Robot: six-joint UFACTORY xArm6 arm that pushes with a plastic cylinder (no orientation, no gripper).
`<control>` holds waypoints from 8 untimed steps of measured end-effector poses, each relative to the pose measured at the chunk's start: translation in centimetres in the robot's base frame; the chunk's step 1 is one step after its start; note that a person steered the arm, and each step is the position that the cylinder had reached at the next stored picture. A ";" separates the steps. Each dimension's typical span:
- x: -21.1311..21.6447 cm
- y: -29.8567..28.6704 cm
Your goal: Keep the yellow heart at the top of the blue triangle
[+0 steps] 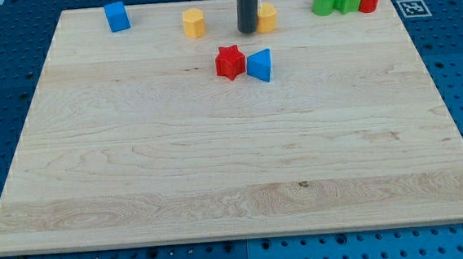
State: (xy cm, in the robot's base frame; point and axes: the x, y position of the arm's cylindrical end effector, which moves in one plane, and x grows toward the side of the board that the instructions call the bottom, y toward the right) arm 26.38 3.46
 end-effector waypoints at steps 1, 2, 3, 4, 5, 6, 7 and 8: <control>-0.7 -0.8; -4.6 -1.7; -5.8 3.5; -1.6 4.5; -0.4 3.4; 0.4 3.4; 0.0 5.2; 3.3 6.4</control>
State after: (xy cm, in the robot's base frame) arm 29.67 9.86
